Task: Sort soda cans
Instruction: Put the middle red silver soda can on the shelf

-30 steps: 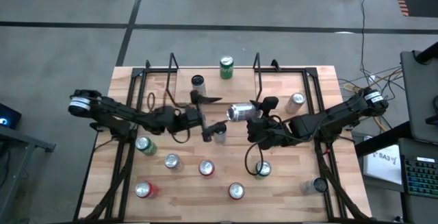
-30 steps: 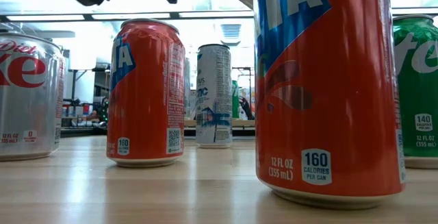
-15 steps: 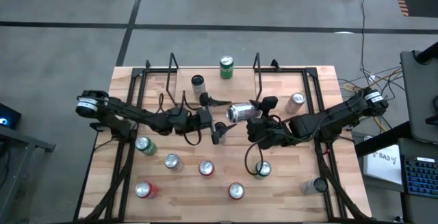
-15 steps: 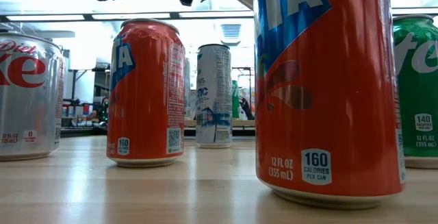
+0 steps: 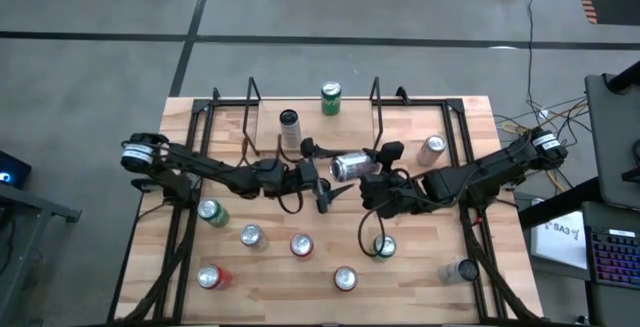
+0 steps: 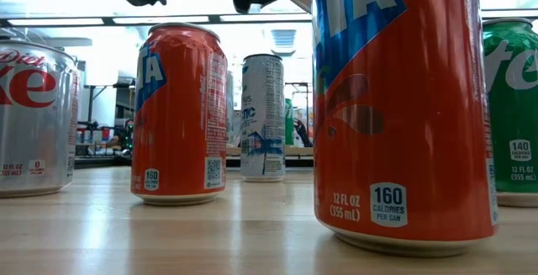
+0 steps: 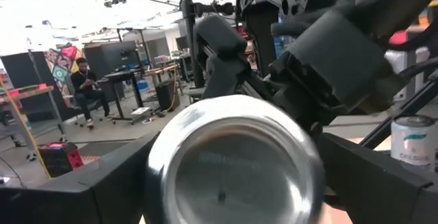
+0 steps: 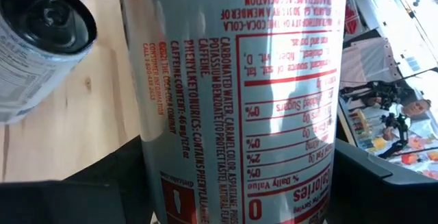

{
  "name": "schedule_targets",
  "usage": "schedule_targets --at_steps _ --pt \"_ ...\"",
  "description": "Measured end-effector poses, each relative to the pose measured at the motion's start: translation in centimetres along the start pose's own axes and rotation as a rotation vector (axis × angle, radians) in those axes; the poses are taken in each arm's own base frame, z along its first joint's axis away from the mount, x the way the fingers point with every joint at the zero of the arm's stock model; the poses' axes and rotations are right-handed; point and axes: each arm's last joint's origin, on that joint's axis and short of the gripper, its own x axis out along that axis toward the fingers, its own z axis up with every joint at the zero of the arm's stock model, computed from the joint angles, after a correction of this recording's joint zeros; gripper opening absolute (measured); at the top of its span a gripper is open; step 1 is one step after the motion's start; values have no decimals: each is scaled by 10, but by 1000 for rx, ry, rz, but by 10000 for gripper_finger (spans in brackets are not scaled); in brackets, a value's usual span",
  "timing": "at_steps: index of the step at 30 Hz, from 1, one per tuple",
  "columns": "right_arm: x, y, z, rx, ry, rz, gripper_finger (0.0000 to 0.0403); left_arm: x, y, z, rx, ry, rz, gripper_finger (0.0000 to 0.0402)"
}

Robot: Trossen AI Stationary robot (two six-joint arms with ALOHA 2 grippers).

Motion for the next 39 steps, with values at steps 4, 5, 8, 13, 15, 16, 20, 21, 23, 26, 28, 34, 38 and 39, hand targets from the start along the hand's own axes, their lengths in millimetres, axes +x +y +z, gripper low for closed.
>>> schedule_targets --at_steps 4,5,8,13,15,16,20,21,23,26,28,34,38,39 --pt "0 0 0 7 -2 1 286 4 -5 2 35 -2 0 360" --pt "0 0 0 7 -2 1 286 5 -5 2 37 -4 2 353" --pt "0 0 0 0 -3 5 286 4 -4 3 40 1 24 315" --pt "0 0 1 -5 -6 11 286 4 -4 3 35 3 42 283" --pt "0 0 1 -2 -11 14 298 3 -3 5 22 0 43 283" --pt "0 0 2 4 -15 13 313 3 -3 6 14 -2 44 283" --pt "-2 -5 5 29 -22 -1 369 -3 3 19 -19 -14 80 283" --pt "-4 -8 7 36 -26 -3 373 -6 6 25 -23 -20 82 283" --pt "-8 -13 11 33 -31 -8 378 -16 13 38 -39 -53 95 283" --pt "-17 -26 17 47 -42 -1 380 -38 25 58 -70 -111 124 283" --pt "-24 -34 20 66 -58 7 381 -56 35 72 -105 -169 125 283" --pt "-53 -57 15 144 -186 154 383 -109 48 95 -303 -461 -205 283" --pt "-64 -61 15 226 -414 391 383 -124 49 95 -438 -604 -382 283" --pt "-64 -58 16 242 -502 434 384 -125 47 92 -462 -625 -413 283"
